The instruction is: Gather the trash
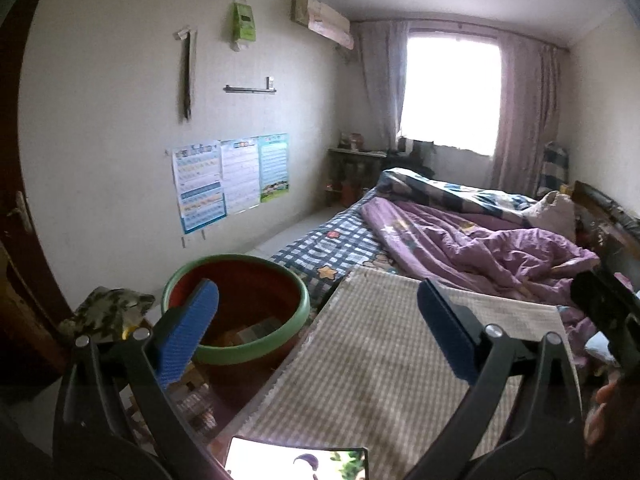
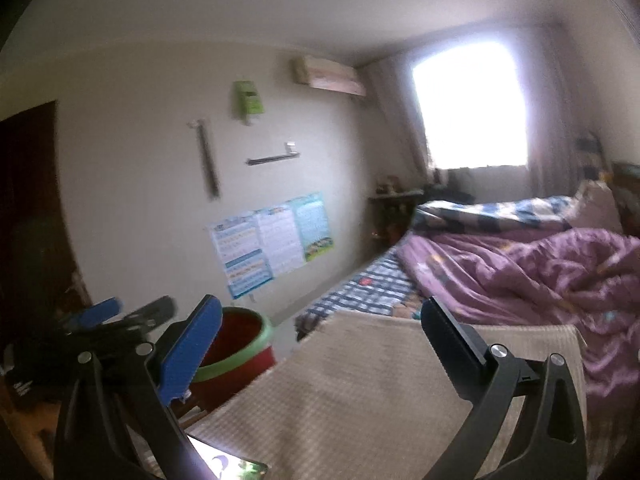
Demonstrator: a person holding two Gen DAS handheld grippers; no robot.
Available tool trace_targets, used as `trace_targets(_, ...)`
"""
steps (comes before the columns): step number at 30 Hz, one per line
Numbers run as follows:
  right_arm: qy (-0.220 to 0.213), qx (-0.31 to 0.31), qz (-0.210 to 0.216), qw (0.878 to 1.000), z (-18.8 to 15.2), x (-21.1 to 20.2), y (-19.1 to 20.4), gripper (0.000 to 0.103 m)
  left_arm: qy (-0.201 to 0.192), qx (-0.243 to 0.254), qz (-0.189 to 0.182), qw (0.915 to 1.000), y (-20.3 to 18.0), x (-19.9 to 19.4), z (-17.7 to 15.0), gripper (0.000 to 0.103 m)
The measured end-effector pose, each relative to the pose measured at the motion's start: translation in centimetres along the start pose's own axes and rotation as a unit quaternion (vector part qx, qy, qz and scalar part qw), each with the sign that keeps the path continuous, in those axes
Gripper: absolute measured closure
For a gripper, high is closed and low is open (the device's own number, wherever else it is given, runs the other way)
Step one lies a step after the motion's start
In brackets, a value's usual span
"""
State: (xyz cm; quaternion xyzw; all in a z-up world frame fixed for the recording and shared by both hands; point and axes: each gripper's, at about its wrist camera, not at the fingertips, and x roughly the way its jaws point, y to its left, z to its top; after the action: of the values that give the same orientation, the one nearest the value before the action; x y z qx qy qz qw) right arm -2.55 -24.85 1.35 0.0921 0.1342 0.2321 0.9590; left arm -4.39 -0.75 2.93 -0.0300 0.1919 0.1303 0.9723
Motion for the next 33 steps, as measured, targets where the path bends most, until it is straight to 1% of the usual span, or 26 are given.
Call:
trace_targets(1, 0.0, 0.007, -0.016, 1.0, -0.1, -0.1, -0.7, 0.006, -0.001, 0.001, 0.008, 1.0, -0.3, -0.1, -0.1, 0.005)
trace_targets(2, 0.0, 0.009, -0.024, 1.0, -0.3, 0.0, -1.0, 0.006, 0.002, 0.004, 0.016, 0.9999, -0.6, -0.3, -0.3, 0.005)
trace_targets(3, 0.001, 0.011, -0.03, 0.999, -0.6, -0.1, -1.4, 0.006, 0.009, 0.008, 0.031, 0.9994, -0.9, -0.3, -0.5, 0.005)
trace_targets(4, 0.006, 0.014, -0.039, 0.999, -0.8, 0.0, -1.7, 0.006, 0.011, 0.009, 0.034, 0.9993, -1.4, -0.6, -0.7, 0.005)
trace_targets(5, 0.015, 0.015, -0.047, 0.999, -0.9, 0.2, -2.1, 0.006, 0.017, 0.011, 0.024, 0.9995, -1.5, -0.6, -0.8, 0.005)
trace_targets(6, 0.035, 0.015, -0.06, 0.997, -1.1, 0.5, -2.2, 0.006, 0.023, 0.009, 0.019, 0.9995, -1.5, -0.5, -0.8, 0.005)
trace_targets(7, 0.046, 0.013, -0.064, 0.997, -1.2, 0.7, -2.4, 0.006, 0.029, 0.004, 0.017, 0.9994, -1.5, -0.4, -0.9, 0.005)
trace_targets(12, 0.035, 0.006, -0.051, 0.998, -1.6, 0.3, -2.7, 0.006, 0.027, 0.008, 0.019, 0.9994, -1.8, -0.6, -0.9, 0.005)
trace_targets(17, 0.04, -0.011, -0.022, 0.999, -1.5, 0.7, -1.7, 0.006, 0.03, 0.003, 0.016, 0.9994, -2.5, -0.7, -0.8, 0.005)
trace_targets(19, 0.042, -0.016, -0.016, 0.999, -1.6, 0.9, -1.6, 0.006, 0.03, 0.005, 0.017, 0.9994, -2.7, -0.8, -0.8, 0.005)
trace_targets(21, 0.045, -0.018, -0.012, 0.999, -1.6, 1.0, -1.6, 0.006, 0.027, 0.006, 0.022, 0.9994, -2.9, -0.8, -0.8, 0.005)
trace_targets(33, 0.056, -0.013, -0.003, 0.998, -1.9, 1.3, -2.1, 0.006, 0.036, 0.008, 0.02, 0.9991, -3.6, -0.3, -0.7, 0.005)
